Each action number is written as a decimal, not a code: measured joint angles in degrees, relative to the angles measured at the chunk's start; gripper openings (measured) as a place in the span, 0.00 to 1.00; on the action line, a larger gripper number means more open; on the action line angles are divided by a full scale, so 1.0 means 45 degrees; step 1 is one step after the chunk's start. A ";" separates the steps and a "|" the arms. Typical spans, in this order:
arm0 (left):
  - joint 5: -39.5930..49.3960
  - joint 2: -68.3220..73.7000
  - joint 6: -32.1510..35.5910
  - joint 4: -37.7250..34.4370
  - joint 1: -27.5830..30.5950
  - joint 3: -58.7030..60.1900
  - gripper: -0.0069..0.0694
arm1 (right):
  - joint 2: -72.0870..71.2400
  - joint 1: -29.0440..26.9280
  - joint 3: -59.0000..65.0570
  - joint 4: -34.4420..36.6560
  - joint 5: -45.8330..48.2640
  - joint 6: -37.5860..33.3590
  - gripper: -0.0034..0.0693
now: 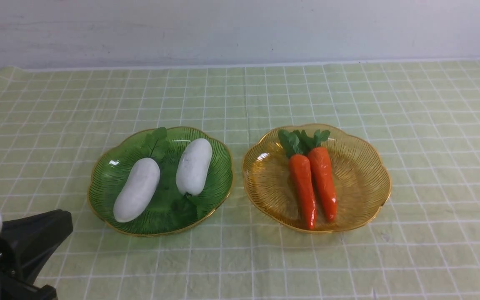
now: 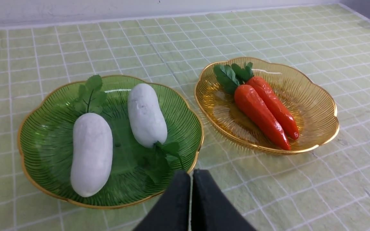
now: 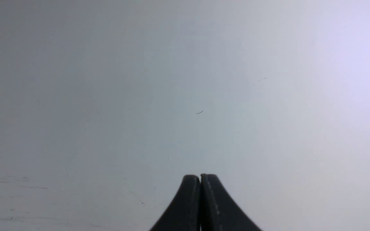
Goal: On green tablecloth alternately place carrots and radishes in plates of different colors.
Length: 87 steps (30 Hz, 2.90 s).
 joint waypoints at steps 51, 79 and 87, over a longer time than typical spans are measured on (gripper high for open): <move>-0.0409 -0.6435 0.2308 -0.0124 0.5117 0.6462 0.08 | 0.0000 0.0000 0.0025 -0.0002 0.0036 -0.0117 0.03; -0.0403 -0.6435 0.2318 -0.0139 0.5117 0.6462 0.08 | 0.0014 -0.2805 0.4580 -0.1583 0.3844 -0.1064 0.03; -0.0403 -0.6435 0.2318 -0.0139 0.5117 0.6462 0.08 | 0.0014 -0.2805 0.4580 -0.1571 0.3854 -0.1064 0.03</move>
